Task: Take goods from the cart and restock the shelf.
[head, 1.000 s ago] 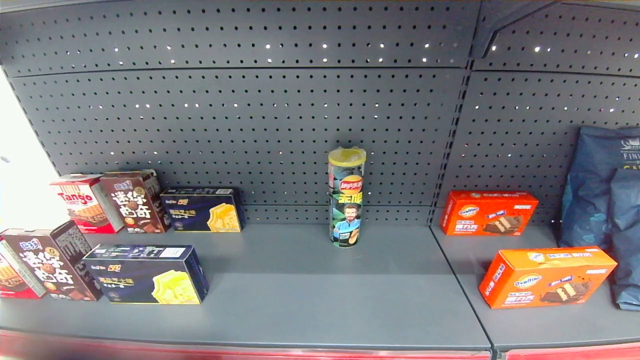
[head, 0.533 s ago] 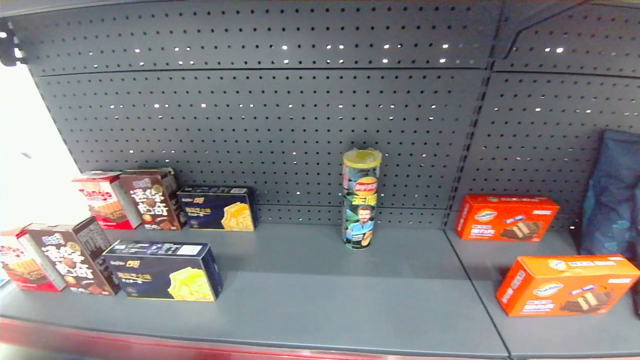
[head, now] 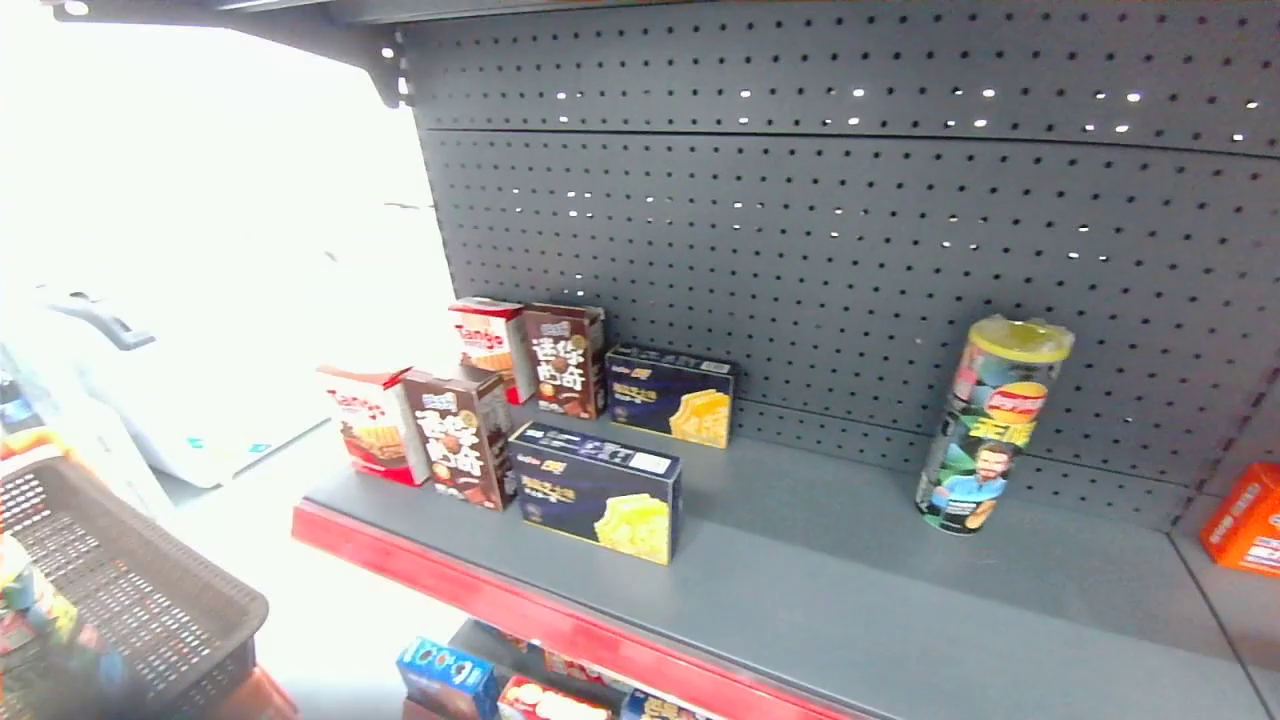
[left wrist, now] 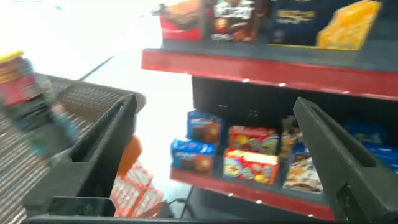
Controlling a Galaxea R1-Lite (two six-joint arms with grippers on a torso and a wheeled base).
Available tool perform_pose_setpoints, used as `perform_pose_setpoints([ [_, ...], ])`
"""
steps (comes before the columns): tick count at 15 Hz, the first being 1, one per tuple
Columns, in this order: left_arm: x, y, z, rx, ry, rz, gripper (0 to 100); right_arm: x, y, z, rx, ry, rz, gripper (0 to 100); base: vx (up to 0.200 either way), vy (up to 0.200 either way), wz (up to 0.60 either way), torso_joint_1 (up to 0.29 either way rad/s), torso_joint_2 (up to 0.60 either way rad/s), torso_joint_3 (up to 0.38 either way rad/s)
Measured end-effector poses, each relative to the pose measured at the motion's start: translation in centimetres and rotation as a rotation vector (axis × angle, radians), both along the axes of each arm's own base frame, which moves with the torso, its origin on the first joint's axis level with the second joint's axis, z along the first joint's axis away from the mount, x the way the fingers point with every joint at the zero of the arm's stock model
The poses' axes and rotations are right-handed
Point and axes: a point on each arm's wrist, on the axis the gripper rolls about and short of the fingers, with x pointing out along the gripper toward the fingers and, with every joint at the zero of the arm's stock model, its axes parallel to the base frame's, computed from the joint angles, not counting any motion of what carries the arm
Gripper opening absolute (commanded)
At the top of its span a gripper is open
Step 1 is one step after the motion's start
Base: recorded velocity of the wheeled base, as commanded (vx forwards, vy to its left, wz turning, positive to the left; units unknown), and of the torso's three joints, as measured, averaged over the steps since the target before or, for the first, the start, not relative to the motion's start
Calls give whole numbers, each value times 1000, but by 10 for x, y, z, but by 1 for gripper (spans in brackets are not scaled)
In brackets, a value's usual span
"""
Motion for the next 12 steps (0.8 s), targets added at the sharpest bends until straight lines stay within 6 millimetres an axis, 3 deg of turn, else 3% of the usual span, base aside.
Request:
perform_pose_setpoints([
  [9, 0, 0, 0, -2, 0, 6, 100, 0, 0, 0, 0, 0, 0, 100, 0, 0, 600, 1, 1, 3],
  [12, 0, 0, 0, -2, -1, 7, 100, 0, 0, 0, 0, 0, 0, 100, 0, 0, 0, 0, 0, 0],
])
